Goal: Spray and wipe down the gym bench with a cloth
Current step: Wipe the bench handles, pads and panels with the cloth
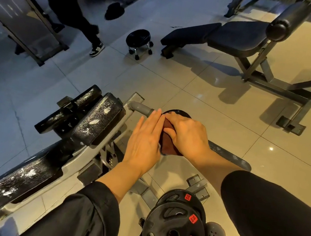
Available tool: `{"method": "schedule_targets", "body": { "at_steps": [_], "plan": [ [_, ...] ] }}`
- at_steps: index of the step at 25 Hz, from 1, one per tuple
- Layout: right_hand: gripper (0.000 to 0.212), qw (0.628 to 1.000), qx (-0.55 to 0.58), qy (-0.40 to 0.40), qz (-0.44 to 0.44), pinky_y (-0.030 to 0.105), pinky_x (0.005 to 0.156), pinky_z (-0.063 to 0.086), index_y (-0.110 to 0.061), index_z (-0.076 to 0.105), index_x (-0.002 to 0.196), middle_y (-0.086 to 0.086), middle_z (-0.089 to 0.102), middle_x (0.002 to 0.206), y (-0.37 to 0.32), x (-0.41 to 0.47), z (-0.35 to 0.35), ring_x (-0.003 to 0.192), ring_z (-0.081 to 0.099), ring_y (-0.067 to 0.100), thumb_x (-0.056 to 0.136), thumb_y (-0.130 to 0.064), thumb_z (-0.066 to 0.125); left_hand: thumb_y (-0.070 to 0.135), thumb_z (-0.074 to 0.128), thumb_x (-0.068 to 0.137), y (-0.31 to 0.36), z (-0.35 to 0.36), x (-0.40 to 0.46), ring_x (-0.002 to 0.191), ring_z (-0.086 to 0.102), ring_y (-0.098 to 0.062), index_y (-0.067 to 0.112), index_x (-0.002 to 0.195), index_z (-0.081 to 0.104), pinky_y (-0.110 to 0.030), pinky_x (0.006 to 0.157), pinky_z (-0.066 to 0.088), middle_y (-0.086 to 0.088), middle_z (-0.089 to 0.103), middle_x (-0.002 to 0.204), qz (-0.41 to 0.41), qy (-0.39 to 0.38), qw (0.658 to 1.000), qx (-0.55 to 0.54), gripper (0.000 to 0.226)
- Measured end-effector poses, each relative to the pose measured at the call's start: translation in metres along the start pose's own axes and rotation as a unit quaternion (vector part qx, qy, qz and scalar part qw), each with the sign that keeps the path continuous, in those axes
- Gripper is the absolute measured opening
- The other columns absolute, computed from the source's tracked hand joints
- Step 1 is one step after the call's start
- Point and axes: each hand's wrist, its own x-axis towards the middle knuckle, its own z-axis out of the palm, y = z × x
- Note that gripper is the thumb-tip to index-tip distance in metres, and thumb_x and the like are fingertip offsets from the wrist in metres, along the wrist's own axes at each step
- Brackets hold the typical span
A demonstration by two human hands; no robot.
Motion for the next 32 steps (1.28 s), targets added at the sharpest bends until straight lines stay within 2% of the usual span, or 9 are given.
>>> {"method": "schedule_targets", "body": {
  "at_steps": [7, 12, 15, 21, 23, 25, 27, 29, 32],
  "plan": [
    [0.042, 1.000, 0.004, 0.019, 0.011, 0.044, 0.072, 0.059, -0.015, 0.066, 0.121, 0.006, 0.069, 0.118, 0.048, -0.059, -0.012, 0.099, 0.069, 0.028, 0.083, -0.029, 0.075, -0.006, 0.066, 0.073, 0.017, 0.011, -0.005, 0.146, 0.019, -0.027, 0.005, 0.149, 0.031, -0.045, 0.119, 0.008, -0.014, 0.025, 0.157, 0.080, -0.038, 0.996, 0.028, 0.084],
    [0.051, 0.999, -0.013, 0.002, 0.048, 0.039, 0.080, 0.057, -0.017, 0.062, 0.127, 0.003, 0.066, 0.123, 0.085, -0.109, -0.033, 0.107, 0.067, 0.024, 0.091, -0.049, 0.047, -0.001, 0.061, 0.083, 0.032, 0.021, -0.003, 0.145, -0.005, -0.016, 0.012, 0.153, 0.017, -0.043, 0.112, -0.016, -0.007, 0.011, 0.161, 0.077, -0.057, 0.995, 0.036, 0.084],
    [0.048, 0.998, -0.018, -0.006, 0.058, 0.039, 0.078, 0.058, -0.014, 0.063, 0.125, 0.005, 0.068, 0.119, 0.095, -0.128, -0.037, 0.102, 0.068, 0.025, 0.090, -0.045, 0.053, 0.002, 0.055, 0.088, 0.034, 0.023, -0.002, 0.146, -0.012, -0.015, 0.015, 0.154, 0.008, -0.040, 0.110, -0.021, -0.004, 0.002, 0.162, 0.067, -0.064, 0.995, 0.040, 0.082],
    [0.047, 0.989, 0.006, 0.040, 0.139, 0.031, 0.111, 0.023, -0.016, 0.047, 0.141, 0.004, 0.045, 0.146, 0.063, -0.122, -0.022, 0.136, 0.042, 0.020, 0.097, -0.029, 0.055, 0.004, 0.052, 0.090, 0.040, 0.020, -0.003, 0.148, -0.012, -0.020, 0.014, 0.154, 0.000, -0.039, 0.114, -0.016, -0.006, -0.005, 0.162, 0.059, -0.070, 0.995, 0.049, 0.083],
    [0.049, 0.994, 0.020, 0.051, 0.099, 0.038, 0.113, 0.033, -0.011, 0.052, 0.137, 0.008, 0.048, 0.143, 0.035, -0.097, -0.009, 0.134, 0.045, 0.022, 0.091, -0.019, 0.066, 0.003, 0.053, 0.089, 0.039, 0.021, -0.003, 0.148, -0.011, -0.020, 0.013, 0.154, 0.002, -0.039, 0.115, -0.015, -0.007, -0.003, 0.162, 0.067, -0.070, 0.994, 0.047, 0.084],
    [0.058, 0.995, 0.032, 0.061, 0.067, 0.043, 0.099, 0.048, -0.003, 0.064, 0.122, 0.016, 0.063, 0.126, 0.015, -0.073, 0.009, 0.117, 0.060, 0.029, 0.068, -0.006, 0.085, 0.002, 0.057, 0.086, 0.037, 0.022, -0.002, 0.149, -0.007, -0.019, 0.013, 0.154, 0.009, -0.040, 0.116, -0.013, -0.006, 0.004, 0.162, 0.069, -0.064, 0.995, 0.033, 0.084],
    [0.064, 0.995, 0.030, 0.063, 0.070, 0.044, 0.098, 0.048, -0.002, 0.064, 0.122, 0.018, 0.063, 0.125, 0.016, -0.065, 0.012, 0.116, 0.061, 0.031, 0.062, 0.001, 0.086, 0.001, 0.062, 0.083, 0.034, 0.023, -0.001, 0.149, -0.002, -0.019, 0.013, 0.153, 0.014, -0.040, 0.116, -0.011, -0.007, 0.010, 0.161, 0.073, -0.062, 0.995, 0.029, 0.086],
    [0.062, 0.998, 0.019, 0.040, 0.038, 0.045, 0.107, 0.041, -0.002, 0.054, 0.133, 0.018, 0.053, 0.138, 0.029, -0.076, 0.003, 0.128, 0.051, 0.032, 0.075, 0.002, 0.075, -0.001, 0.063, 0.081, 0.032, 0.023, -0.002, 0.149, -0.001, -0.021, 0.012, 0.153, 0.013, -0.041, 0.115, -0.011, -0.008, 0.009, 0.161, 0.080, -0.069, 0.993, 0.044, 0.088],
    [0.059, 0.999, -0.014, 0.023, 0.046, 0.029, 0.118, 0.011, -0.017, 0.031, 0.150, 0.002, 0.023, 0.156, 0.067, -0.120, -0.015, 0.144, 0.021, 0.013, 0.097, -0.015, 0.057, 0.005, 0.058, 0.086, 0.034, 0.022, -0.002, 0.148, -0.010, -0.021, 0.013, 0.154, 0.002, -0.041, 0.115, -0.014, -0.007, -0.003, 0.162, 0.078, -0.082, 0.991, 0.069, 0.088]
  ]
}}
